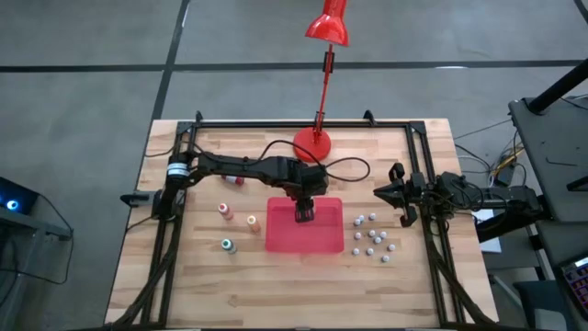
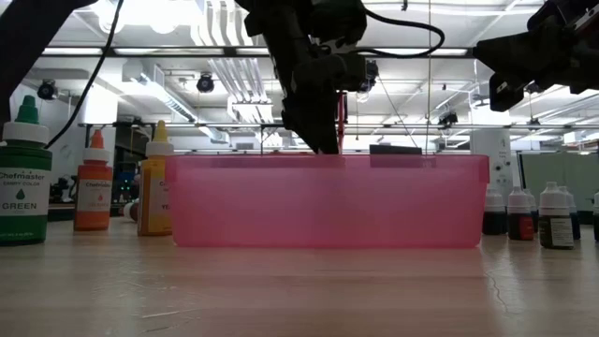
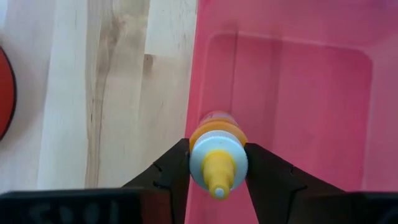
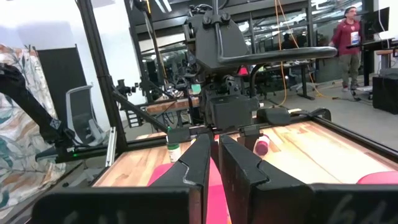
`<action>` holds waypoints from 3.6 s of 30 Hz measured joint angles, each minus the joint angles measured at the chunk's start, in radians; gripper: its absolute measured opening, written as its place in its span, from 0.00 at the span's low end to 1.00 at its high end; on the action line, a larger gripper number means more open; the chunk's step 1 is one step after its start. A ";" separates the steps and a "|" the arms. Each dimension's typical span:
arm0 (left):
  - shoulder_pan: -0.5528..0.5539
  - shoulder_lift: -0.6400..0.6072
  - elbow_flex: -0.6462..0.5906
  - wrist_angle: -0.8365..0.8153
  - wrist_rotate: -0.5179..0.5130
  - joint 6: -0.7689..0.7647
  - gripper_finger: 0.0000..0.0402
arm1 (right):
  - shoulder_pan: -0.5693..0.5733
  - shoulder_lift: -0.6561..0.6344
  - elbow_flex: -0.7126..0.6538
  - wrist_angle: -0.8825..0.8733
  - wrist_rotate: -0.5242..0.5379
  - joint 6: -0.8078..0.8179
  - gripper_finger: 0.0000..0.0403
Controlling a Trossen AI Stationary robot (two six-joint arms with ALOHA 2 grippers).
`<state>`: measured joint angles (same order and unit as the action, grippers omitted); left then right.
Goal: Pick & Place food coloring
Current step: Put the top large yellow food coloring bottle into the red bin, then put the large yellow food coloring bottle into the red bin
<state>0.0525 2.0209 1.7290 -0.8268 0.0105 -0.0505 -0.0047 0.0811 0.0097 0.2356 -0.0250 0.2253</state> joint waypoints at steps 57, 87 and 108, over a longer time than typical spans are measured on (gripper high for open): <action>-0.064 -0.062 0.294 -0.403 -0.013 -0.073 0.37 | 0.000 0.000 0.000 0.000 0.001 0.002 0.07; -0.150 -0.598 -0.392 -0.245 -0.037 -0.274 0.37 | 0.000 0.000 0.000 0.001 0.002 0.003 0.07; -0.154 -0.551 -0.507 -0.222 0.032 -0.106 0.37 | 0.000 0.000 0.000 0.000 0.001 0.007 0.07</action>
<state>-0.1019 1.4696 1.2221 -1.0492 0.0424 -0.1566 -0.0046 0.0814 0.0095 0.2356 -0.0242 0.2325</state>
